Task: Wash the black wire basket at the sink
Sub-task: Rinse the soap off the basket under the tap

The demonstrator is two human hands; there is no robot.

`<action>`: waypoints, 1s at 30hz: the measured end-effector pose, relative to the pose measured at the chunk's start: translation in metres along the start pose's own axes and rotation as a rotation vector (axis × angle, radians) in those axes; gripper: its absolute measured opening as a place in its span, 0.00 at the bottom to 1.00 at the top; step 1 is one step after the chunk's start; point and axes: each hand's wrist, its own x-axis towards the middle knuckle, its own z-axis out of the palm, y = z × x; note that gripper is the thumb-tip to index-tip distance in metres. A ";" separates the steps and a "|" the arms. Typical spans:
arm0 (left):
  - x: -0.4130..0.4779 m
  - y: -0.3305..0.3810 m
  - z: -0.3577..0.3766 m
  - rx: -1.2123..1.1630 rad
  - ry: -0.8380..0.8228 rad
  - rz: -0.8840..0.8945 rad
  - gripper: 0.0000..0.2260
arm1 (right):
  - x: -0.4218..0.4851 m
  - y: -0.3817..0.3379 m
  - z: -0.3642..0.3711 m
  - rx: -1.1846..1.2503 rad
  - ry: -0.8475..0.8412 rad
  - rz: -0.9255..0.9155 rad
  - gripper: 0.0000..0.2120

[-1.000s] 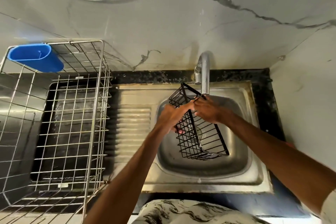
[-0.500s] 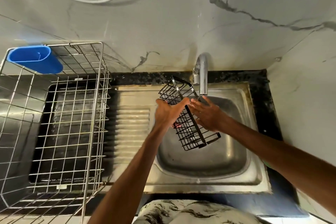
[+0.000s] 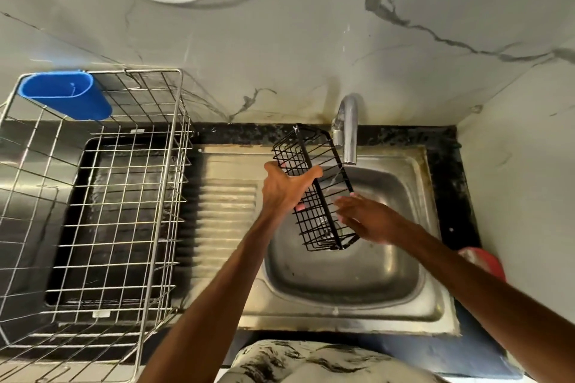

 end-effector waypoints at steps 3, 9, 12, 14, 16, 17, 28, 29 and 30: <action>-0.004 0.000 0.009 -0.022 -0.012 -0.009 0.43 | 0.003 -0.013 -0.036 0.217 0.095 0.145 0.13; -0.011 0.002 0.012 0.064 0.007 0.056 0.37 | 0.066 -0.009 -0.064 0.940 0.347 0.385 0.12; -0.008 -0.002 0.009 0.102 0.001 0.091 0.35 | 0.085 -0.008 -0.061 1.228 0.280 0.463 0.15; -0.005 -0.004 0.006 0.078 0.012 0.074 0.37 | 0.079 -0.014 -0.051 1.268 0.222 0.485 0.12; -0.001 -0.006 0.004 0.033 0.018 0.058 0.40 | 0.062 -0.019 -0.034 1.043 0.081 0.422 0.08; 0.000 -0.006 0.002 0.018 0.017 0.057 0.40 | 0.051 -0.016 -0.022 0.857 0.031 0.372 0.09; 0.000 -0.006 0.009 0.064 0.021 0.110 0.53 | 0.053 -0.010 -0.056 -0.216 0.067 0.017 0.30; 0.000 -0.006 0.008 0.056 0.038 0.116 0.55 | 0.051 -0.007 -0.046 -0.246 0.052 -0.004 0.29; 0.001 -0.007 0.007 0.049 0.050 0.121 0.55 | 0.047 -0.004 -0.036 -0.272 0.047 -0.040 0.29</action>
